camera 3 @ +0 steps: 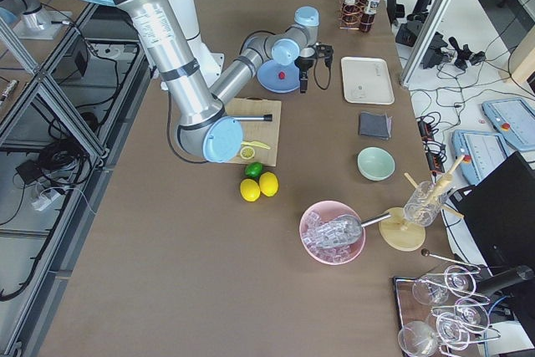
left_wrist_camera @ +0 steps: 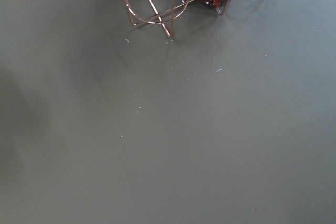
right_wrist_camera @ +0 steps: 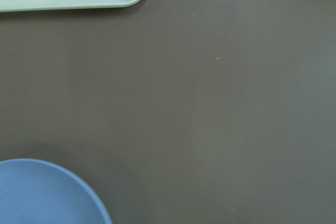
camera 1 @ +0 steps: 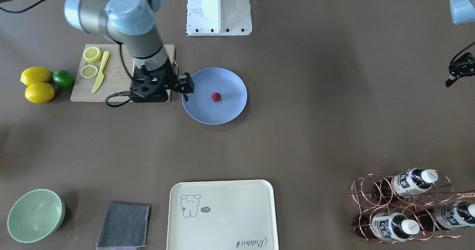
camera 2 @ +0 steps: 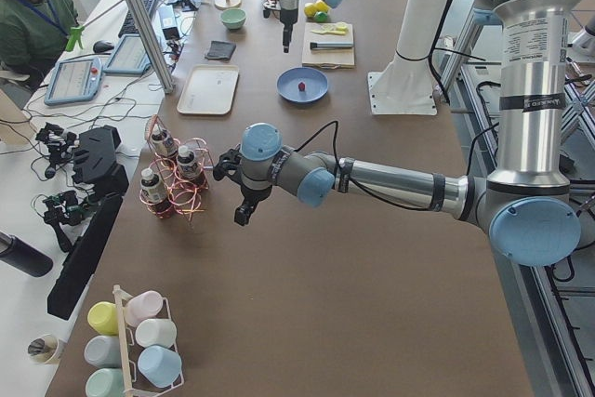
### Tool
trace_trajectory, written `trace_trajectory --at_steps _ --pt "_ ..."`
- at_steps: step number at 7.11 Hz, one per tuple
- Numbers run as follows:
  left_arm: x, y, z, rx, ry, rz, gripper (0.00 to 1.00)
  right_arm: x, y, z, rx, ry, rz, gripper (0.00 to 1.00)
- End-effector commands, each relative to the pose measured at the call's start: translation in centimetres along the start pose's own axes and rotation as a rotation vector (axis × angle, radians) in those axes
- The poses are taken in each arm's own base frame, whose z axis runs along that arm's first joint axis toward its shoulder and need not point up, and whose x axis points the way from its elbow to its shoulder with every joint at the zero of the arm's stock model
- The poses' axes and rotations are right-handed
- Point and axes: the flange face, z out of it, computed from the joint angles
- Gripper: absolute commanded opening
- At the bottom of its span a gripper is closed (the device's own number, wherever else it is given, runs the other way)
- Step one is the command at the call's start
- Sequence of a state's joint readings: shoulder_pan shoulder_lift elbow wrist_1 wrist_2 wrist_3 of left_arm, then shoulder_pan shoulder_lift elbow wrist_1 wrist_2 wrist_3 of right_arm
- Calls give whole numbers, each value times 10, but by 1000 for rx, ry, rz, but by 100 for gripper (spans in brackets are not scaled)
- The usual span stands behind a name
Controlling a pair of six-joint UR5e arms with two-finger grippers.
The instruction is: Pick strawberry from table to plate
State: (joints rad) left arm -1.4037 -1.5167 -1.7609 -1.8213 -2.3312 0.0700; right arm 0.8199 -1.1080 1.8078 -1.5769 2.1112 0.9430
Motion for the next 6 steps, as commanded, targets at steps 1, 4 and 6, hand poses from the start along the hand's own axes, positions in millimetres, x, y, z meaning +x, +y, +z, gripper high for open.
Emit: trace_trajectory --at_steps 1,4,6 --pt "-30 24 -14 -23 -19 -49 98 180 -22 -34 -39 22 -142 100" --pt "-61 81 -17 -42 -31 -108 98 390 22 -74 -58 15 -255 100" --pt "-77 111 -16 -49 -30 -165 98 473 70 -88 -54 26 -191 100"
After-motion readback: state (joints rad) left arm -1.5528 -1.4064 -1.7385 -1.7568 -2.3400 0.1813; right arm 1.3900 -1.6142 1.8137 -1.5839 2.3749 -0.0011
